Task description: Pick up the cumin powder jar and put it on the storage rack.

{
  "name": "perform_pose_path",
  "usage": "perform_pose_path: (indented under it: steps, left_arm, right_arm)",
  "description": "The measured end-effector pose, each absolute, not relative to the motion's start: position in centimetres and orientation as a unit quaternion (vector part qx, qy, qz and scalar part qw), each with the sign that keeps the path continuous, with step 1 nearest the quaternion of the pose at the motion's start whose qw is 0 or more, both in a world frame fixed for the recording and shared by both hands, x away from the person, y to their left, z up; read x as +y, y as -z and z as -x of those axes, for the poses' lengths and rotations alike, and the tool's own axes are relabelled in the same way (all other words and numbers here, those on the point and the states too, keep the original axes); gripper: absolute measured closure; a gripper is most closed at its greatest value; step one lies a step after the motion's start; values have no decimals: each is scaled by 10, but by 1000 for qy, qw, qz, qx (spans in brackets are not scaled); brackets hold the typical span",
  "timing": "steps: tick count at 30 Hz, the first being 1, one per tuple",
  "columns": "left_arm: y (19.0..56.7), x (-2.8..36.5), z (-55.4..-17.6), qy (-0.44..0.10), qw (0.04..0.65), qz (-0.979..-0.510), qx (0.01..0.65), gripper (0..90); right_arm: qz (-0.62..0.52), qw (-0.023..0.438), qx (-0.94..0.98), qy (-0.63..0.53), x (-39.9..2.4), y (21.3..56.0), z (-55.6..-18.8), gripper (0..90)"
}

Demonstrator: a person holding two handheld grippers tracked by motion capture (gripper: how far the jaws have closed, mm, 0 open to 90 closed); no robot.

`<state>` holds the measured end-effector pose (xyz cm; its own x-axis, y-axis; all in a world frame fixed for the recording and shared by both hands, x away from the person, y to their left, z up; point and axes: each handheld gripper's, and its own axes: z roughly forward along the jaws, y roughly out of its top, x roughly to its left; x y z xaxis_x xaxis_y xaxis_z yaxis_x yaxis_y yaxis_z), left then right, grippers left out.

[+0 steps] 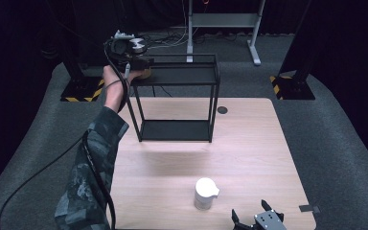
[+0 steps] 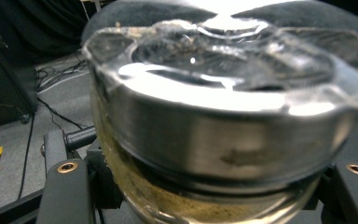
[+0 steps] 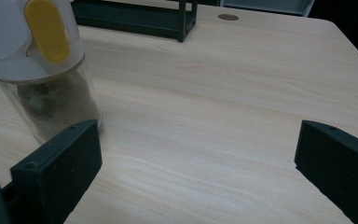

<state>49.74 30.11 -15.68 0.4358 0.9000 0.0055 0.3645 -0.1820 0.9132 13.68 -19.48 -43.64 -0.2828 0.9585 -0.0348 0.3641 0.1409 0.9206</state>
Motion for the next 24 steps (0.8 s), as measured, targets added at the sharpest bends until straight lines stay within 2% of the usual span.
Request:
perform_pose_path:
  steps: [17, 18, 20, 21, 24]
  left_arm:
    - [157, 302, -497, -291, 461, -714, 440, 303]
    - [158, 304, -496, -289, 469, -711, 437, 260]
    - [159, 306, -489, -296, 480, -702, 434, 71]
    - [156, 305, -480, -308, 477, -696, 438, 34]
    - [153, 306, -471, -315, 473, -696, 439, 8]
  right_arm:
    - [-492, 346, 672, -434, -195, 437, -136, 0]
    - [-491, 346, 672, -434, -195, 437, -136, 0]
    - [-490, 350, 670, -435, -196, 436, -134, 0]
    - [-491, 352, 668, -435, -196, 436, -133, 0]
    - [-492, 354, 666, -436, -197, 435, -132, 0]
